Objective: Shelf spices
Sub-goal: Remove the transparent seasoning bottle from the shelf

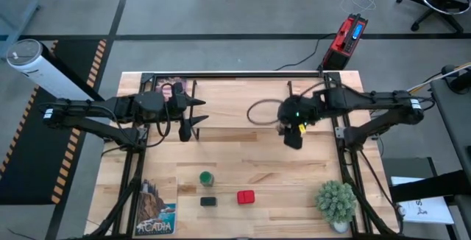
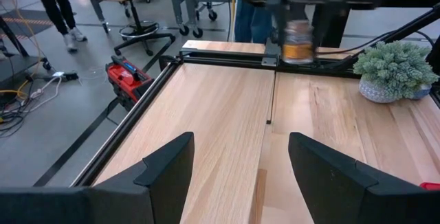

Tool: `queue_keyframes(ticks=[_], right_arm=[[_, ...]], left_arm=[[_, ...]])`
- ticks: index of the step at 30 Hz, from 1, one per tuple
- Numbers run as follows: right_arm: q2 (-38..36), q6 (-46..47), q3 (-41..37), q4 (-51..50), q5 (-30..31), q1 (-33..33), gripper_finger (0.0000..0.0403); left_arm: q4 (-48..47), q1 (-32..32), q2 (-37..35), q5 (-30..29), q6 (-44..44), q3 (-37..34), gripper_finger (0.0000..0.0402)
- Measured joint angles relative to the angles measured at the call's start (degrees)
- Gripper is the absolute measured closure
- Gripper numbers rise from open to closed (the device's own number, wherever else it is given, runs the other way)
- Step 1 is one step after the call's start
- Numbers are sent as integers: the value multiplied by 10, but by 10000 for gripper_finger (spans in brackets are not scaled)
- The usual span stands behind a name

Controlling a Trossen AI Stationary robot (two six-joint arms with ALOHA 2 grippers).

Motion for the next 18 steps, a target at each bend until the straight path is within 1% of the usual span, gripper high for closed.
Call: queue_keyframes(ticks=[7,14,18], right_arm=[[23,78,0,15,3,107,234],[65,153,0,94,7,215,227],[97,189,0,119,22,269,233]], left_arm=[[0,0,0,0,0,0,176],[-2,0,0,-1,0,0,176],[-9,0,0,-1,0,0,176]])
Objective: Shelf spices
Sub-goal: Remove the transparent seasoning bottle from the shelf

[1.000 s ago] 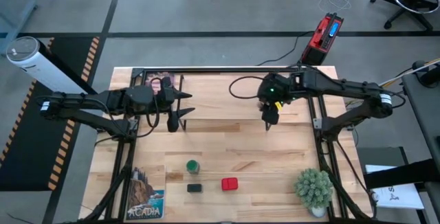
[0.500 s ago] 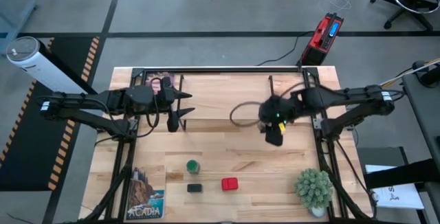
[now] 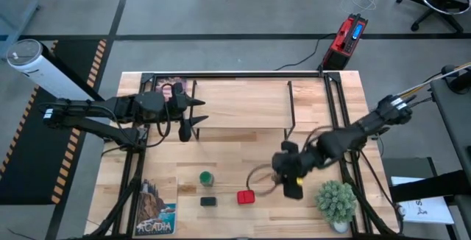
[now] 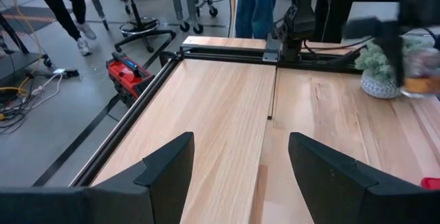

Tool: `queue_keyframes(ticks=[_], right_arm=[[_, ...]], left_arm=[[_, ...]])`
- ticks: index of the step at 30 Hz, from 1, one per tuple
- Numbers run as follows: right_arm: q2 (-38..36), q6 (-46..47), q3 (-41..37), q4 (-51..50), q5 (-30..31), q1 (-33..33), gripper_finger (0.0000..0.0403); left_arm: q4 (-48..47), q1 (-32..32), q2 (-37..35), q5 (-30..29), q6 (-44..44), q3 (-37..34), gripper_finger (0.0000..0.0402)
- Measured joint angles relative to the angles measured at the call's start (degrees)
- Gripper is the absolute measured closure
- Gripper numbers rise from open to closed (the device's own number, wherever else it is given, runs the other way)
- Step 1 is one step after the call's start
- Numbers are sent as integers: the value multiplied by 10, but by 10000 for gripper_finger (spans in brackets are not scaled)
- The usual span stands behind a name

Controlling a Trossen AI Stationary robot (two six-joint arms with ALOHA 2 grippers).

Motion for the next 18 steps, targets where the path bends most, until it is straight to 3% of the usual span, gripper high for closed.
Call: queue_keyframes(ticks=[8,18], right_arm=[[75,69,0,6,31,74,227],[169,123,0,46,46,112,223]], left_arm=[[0,0,0,-3,-5,0,176],[0,0,0,-4,-6,3,176]])
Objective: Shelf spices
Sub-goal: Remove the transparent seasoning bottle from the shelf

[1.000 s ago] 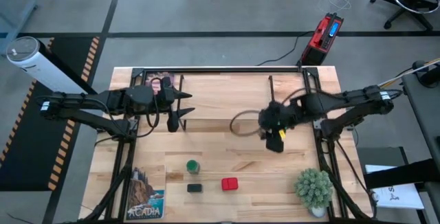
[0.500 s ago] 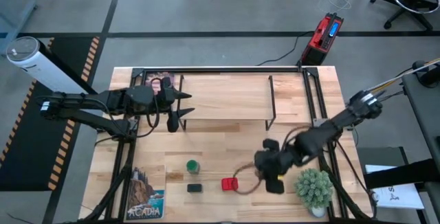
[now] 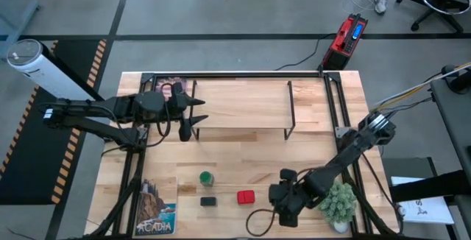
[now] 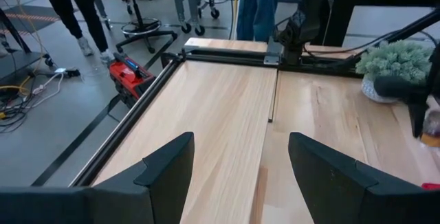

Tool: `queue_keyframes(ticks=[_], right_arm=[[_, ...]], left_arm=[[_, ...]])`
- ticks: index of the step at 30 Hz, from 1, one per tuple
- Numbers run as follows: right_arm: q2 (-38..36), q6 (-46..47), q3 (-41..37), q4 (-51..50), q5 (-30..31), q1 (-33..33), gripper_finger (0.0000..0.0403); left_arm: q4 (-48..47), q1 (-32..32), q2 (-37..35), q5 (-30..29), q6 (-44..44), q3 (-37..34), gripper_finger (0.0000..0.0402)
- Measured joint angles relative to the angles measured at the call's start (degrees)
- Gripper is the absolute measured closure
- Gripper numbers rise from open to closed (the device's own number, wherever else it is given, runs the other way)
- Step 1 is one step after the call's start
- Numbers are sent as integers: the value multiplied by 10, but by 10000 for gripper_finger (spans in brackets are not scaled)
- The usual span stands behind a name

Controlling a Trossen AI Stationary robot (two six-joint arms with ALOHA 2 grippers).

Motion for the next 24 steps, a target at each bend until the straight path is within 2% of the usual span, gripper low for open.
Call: queue_keyframes(ticks=[9,14,21,24], right_arm=[[61,2,0,20,0,3,231],[61,4,-21,54,0,2,221],[61,21,-52,69,-1,1,230],[61,32,-67,86,-1,0,219]], left_arm=[[3,0,0,0,0,3,176],[3,0,0,0,0,3,176],[3,0,0,0,0,3,176],[3,0,0,0,0,3,176]])
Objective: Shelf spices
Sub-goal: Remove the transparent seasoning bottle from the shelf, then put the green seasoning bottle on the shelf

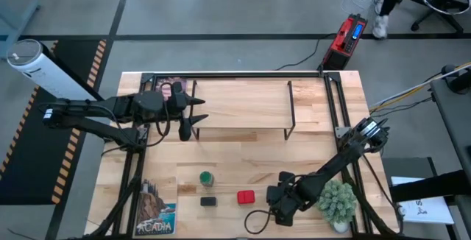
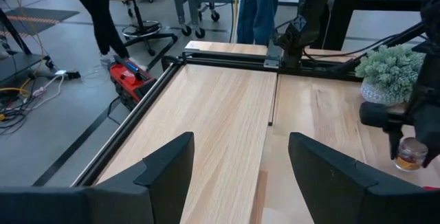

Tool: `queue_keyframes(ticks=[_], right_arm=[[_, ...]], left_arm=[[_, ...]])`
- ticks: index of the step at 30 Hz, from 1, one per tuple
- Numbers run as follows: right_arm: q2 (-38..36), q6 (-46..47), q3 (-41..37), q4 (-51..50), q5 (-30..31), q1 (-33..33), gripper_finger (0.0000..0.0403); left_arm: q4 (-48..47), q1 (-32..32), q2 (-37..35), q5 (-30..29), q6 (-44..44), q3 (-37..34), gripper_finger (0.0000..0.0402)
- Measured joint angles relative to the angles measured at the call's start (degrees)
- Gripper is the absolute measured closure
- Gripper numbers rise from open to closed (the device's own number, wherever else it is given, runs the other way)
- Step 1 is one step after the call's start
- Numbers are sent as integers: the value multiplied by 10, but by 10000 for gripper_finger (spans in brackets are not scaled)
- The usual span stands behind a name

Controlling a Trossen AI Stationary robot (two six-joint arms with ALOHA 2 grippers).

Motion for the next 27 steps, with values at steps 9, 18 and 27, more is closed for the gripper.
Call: queue_keyframes(ticks=[9,18,27], right_arm=[[0,10,-28,23,4,0,180],[-37,7,-8,-13,9,0,145],[-85,1,25,-73,55,0,132]], left_arm=[[0,0,0,0,0,0,176],[0,0,0,0,1,0,176],[9,0,0,1,2,0,176]])
